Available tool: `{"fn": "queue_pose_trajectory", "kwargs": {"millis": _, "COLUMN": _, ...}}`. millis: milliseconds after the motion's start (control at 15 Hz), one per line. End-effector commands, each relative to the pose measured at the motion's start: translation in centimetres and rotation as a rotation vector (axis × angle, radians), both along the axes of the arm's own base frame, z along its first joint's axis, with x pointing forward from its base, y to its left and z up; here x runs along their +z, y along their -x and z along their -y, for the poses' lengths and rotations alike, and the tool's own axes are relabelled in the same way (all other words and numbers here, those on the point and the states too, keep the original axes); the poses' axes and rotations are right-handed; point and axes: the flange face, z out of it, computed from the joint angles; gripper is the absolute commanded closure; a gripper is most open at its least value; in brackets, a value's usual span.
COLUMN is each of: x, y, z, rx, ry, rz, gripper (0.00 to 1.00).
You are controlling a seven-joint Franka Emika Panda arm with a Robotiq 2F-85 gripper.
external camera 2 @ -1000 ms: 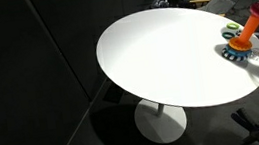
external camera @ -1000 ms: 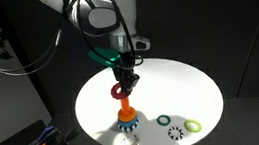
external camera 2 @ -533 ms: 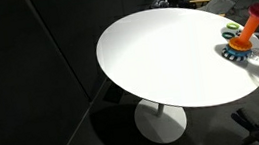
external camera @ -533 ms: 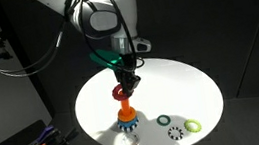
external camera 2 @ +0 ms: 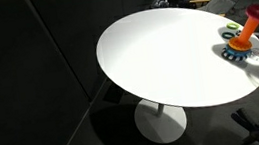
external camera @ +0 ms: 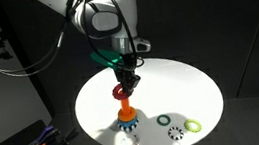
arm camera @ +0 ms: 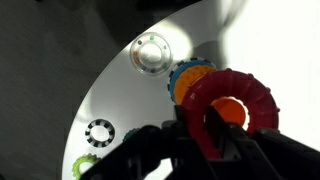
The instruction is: Pick up the red ring and put it on the ring holder
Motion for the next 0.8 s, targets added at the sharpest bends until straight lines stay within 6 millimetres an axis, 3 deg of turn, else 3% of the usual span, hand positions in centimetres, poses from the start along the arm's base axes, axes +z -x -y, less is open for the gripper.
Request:
{"fn": "queue_pose_trajectory", "kwargs": {"millis": 0, "x": 0.4, "y": -1.2, "z": -0.5, "rx": -0.011, "ry": -0.006, "rz": -0.040, "gripper": 0.91}}
{"fn": "queue_pose_trajectory", "kwargs": {"millis": 733, "x": 0.2, "y": -3.2, "z": 0.3, "rx": -0.025, "ry": -0.010, "rz": -0.095, "gripper": 0.91}}
